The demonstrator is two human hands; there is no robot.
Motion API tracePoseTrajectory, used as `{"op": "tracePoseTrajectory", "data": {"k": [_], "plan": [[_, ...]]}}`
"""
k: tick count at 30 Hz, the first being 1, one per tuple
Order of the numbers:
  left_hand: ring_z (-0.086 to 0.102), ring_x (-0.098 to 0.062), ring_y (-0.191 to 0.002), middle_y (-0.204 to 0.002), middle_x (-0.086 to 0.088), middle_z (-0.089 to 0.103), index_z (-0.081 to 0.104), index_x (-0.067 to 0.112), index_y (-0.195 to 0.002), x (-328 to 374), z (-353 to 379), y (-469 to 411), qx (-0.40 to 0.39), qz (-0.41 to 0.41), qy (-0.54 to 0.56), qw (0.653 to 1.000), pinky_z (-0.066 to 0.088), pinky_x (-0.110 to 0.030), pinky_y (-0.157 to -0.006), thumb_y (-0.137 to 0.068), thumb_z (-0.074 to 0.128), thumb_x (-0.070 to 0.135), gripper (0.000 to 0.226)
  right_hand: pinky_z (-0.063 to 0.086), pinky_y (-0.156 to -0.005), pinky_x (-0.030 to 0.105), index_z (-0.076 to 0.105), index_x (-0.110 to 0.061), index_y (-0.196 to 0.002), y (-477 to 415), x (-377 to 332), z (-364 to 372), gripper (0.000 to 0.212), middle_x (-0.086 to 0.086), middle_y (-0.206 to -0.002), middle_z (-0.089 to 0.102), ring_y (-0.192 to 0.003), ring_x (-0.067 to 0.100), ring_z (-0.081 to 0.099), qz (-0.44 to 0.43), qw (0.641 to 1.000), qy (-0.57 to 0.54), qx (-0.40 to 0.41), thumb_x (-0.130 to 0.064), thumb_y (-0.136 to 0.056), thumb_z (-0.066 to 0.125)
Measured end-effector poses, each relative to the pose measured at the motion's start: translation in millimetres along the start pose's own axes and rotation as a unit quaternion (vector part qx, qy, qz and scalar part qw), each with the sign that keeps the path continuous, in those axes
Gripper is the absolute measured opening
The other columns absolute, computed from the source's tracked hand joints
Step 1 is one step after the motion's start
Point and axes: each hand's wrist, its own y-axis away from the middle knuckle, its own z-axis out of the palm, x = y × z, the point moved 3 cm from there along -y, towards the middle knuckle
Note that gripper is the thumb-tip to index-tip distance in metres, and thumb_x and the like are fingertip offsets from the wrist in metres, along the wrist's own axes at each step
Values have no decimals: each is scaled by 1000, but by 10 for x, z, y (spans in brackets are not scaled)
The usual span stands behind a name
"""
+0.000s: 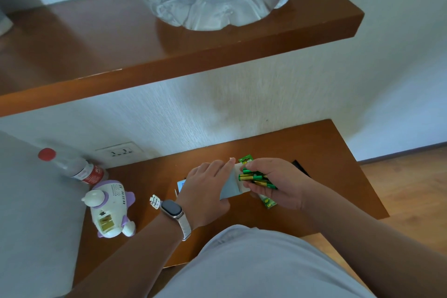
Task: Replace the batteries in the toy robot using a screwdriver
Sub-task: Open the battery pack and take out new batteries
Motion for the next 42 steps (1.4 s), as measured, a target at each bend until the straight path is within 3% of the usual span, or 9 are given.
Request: {"op": "tracePoseTrajectory", "data": {"k": [8, 12, 19, 25, 27, 32, 35, 39, 42], "plan": [[39, -15, -130, -149, 8, 42, 20, 28, -158, 13, 16, 51, -13, 4, 38, 999, 44, -32, -99, -80, 66, 41, 91, 55, -62, 21, 77, -12, -97, -82, 55, -64, 12, 14, -115, 66, -95, 22, 67, -48, 988, 143, 16, -17, -93, 67], [38, -15, -129, -148, 7, 42, 23, 26, -158, 109, 40, 61, -17, 13, 68, 997, 43, -31, -101, -81, 66, 40, 89, 57, -71, 26, 69, -13, -97, -122, 110, -78, 10, 12, -115, 65, -101, 24, 68, -85, 974, 211, 19, -19, -90, 72], [36, -13, -130, -147, 9, 41, 22, 28, -157, 147, 94, 77, -25, 6, 93, 995, 46, -34, -104, -82, 67, 42, 89, 57, -72, 29, 65, -14, -94, -139, 103, -100, 20, 16, -103, 69, -86, 24, 68, -115, 956, 270, 10, -25, -84, 78], [40, -13, -126, -144, 7, 46, 29, 27, -155, 129, 124, 45, -10, 12, 108, 994, 47, -30, -100, -80, 71, 42, 88, 62, -78, 39, 68, -21, -92, -145, 79, -63, 19, 3, -90, 73, -86, 23, 71, -154, 913, 377, 27, -36, -84, 77], [42, -13, -124, -142, 7, 48, 30, 27, -155, 117, 134, 50, -6, 11, 120, 993, 47, -29, -98, -78, 69, 43, 88, 62, -75, 34, 69, -21, -93, -147, 78, -55, 20, 2, -89, 73, -83, 20, 70, -151, 913, 378, 24, -39, -87, 73], [43, -13, -121, -140, 6, 48, 30, 26, -154, 110, 157, 39, -1, 15, 131, 991, 50, -31, -97, -77, 69, 43, 88, 53, -66, 26, 65, -8, -99, -133, 26, -70, 20, 8, -81, 69, -69, 15, 63, -121, 940, 316, 41, -23, -100, 53], [41, -12, -122, -142, 8, 46, 28, 27, -155, 103, 157, 24, -3, 17, 133, 991, 48, -29, -97, -77, 69, 42, 89, 57, -62, 26, 60, -1, -109, -97, 12, -86, 18, 17, -90, 71, -69, 16, 69, -29, 995, 86, 44, -4, -95, 49], [38, -10, -123, -143, 9, 44, 26, 28, -156, 82, 165, 27, -11, 15, 134, 991, 46, -27, -98, -78, 68, 43, 90, 62, -70, 33, 61, 2, -114, -24, -17, -160, 32, 28, -114, 67, -102, 30, 71, 20, 995, -91, 35, 10, -85, 50], [38, -10, -123, -143, 9, 44, 25, 28, -156, 81, 176, 17, -15, 14, 134, 991, 48, -29, -99, -79, 69, 43, 89, 63, -71, 34, 60, 5, -116, -15, -7, -179, 29, 30, -113, 66, -101, 32, 71, 21, 993, -109, 29, 11, -90, 49]]}}
